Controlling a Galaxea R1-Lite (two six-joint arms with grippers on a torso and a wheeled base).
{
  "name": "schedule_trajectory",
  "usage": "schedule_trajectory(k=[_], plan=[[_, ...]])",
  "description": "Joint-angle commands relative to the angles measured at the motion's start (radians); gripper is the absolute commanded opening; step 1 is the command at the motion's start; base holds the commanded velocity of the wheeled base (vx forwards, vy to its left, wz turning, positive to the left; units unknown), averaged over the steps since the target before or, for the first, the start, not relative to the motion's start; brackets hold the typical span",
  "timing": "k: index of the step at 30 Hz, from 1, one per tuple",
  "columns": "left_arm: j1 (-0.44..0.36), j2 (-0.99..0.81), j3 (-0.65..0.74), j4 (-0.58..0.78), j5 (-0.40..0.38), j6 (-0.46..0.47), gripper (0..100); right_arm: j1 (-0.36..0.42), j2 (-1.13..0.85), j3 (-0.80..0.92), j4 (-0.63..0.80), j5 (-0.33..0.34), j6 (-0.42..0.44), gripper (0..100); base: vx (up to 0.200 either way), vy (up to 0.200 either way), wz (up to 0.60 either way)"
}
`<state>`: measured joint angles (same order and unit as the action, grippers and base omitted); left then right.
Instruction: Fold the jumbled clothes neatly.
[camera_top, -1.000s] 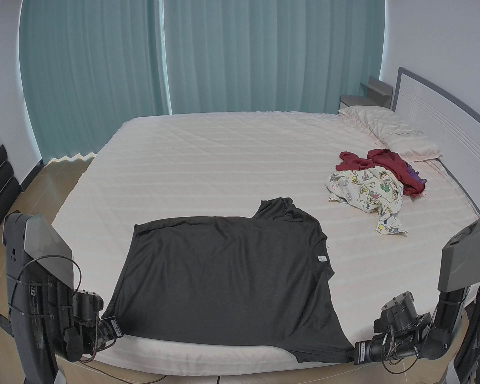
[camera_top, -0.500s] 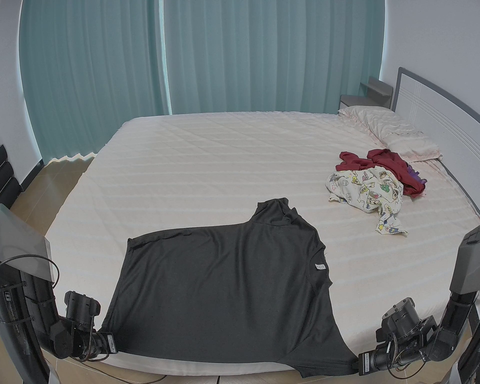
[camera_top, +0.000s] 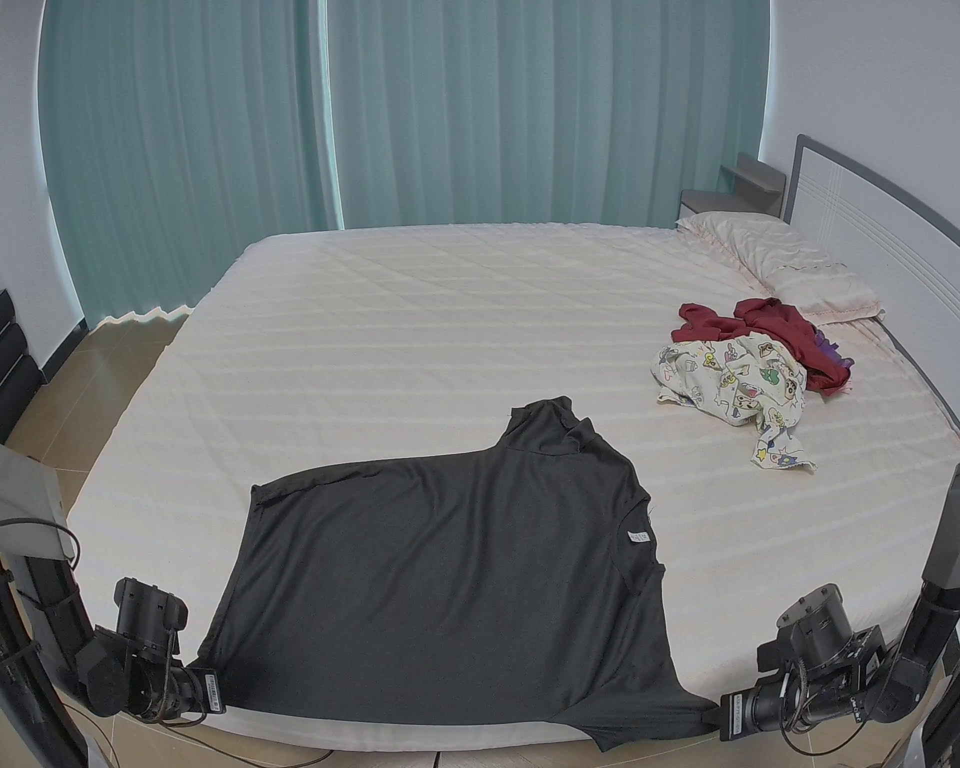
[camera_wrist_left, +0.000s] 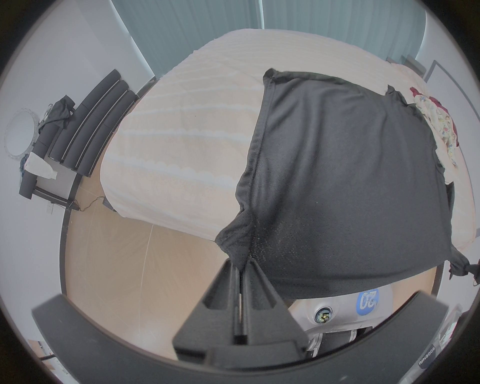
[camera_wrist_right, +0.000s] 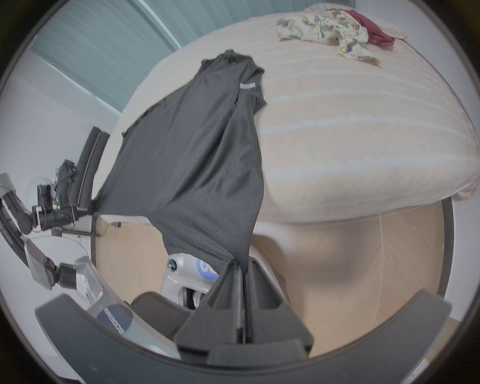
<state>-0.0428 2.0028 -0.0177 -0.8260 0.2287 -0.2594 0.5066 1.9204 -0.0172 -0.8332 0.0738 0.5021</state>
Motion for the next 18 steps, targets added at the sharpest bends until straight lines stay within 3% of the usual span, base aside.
schedule_trajectory(k=[1, 12, 18], plan=[[0.000, -0.119, -0.028, 0.042, -0.028, -0.001, 0, -0.066, -0.052, -0.006, -0.067, 0.003, 0.001, 0, 0.000, 0.000, 0.00], [0.029, -0.180, -0.208, 0.120, -0.071, -0.035, 0, -0.135, -0.046, -0.171, -0.104, 0.004, 0.007, 0, 0.000, 0.000, 0.00], [0.037, -0.157, -0.315, 0.255, -0.112, -0.054, 0, -0.157, -0.006, -0.306, -0.090, 0.004, 0.004, 0, 0.000, 0.000, 0.00]])
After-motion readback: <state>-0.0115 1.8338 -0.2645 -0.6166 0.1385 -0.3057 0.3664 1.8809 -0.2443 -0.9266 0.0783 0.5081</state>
